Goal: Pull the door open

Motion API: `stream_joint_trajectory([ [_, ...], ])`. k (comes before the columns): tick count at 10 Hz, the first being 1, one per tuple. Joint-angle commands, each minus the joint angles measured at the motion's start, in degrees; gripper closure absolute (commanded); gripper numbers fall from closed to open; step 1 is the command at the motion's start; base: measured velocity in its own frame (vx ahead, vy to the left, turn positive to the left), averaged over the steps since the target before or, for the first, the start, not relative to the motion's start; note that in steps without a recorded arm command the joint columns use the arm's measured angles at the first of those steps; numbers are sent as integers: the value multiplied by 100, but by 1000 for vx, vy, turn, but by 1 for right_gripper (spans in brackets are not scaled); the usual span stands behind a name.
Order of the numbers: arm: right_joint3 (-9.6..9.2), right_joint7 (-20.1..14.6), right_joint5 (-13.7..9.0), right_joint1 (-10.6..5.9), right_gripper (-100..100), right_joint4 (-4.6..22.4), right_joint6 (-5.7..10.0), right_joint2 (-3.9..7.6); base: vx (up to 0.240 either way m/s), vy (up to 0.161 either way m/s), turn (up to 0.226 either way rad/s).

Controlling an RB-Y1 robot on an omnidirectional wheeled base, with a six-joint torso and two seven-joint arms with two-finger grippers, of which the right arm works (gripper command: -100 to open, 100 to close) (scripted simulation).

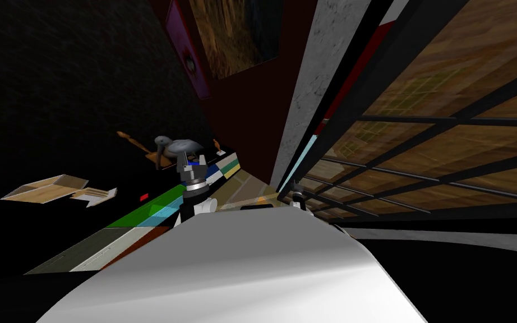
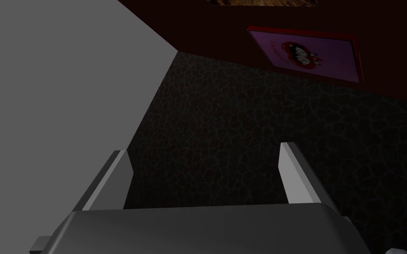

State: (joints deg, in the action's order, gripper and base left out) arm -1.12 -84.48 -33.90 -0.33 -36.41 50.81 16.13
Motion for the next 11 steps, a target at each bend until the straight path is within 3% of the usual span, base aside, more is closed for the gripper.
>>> stream_joint_trajectory([
  [1,-108,-87,66,7,100,-35,5,22,-233,-2,67],
  [7,-426,-350,254,53,100,-63,21,114,-203,-11,71],
  [11,-762,-656,450,165,100,-190,94,297,-223,-20,83],
])
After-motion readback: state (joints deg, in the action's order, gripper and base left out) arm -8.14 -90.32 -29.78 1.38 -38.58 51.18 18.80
